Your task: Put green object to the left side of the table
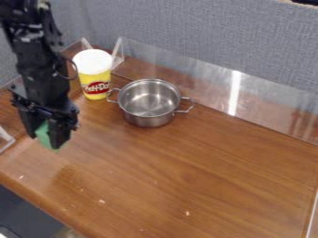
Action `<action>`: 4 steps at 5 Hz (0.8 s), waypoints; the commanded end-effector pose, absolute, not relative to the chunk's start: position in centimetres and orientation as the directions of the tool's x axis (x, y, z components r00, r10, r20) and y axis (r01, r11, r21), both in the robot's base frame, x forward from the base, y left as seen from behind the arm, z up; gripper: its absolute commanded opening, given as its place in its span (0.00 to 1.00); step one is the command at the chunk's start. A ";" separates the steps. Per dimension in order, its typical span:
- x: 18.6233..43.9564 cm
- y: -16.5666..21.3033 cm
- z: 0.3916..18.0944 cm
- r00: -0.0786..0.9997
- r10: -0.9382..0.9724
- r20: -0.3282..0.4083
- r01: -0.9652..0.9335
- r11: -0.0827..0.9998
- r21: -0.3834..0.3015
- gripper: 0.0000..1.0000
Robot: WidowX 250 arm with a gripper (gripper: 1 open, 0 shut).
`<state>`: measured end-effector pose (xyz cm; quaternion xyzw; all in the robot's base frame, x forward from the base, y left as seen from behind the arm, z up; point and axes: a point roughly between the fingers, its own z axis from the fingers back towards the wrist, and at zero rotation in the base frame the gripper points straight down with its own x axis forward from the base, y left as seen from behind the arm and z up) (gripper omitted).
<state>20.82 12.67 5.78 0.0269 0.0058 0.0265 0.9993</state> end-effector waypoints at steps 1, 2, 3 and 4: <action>21.5 12.4 5.6 0.999 0.035 0.014 -0.035 0.998 0.052 0.00; 21.8 11.9 5.2 1.000 0.023 0.019 -0.023 0.999 0.041 0.00; 22.0 11.7 5.2 0.999 0.011 0.033 -0.013 0.999 0.033 0.00; 22.2 11.5 5.5 0.999 0.005 0.049 -0.006 1.000 0.028 0.00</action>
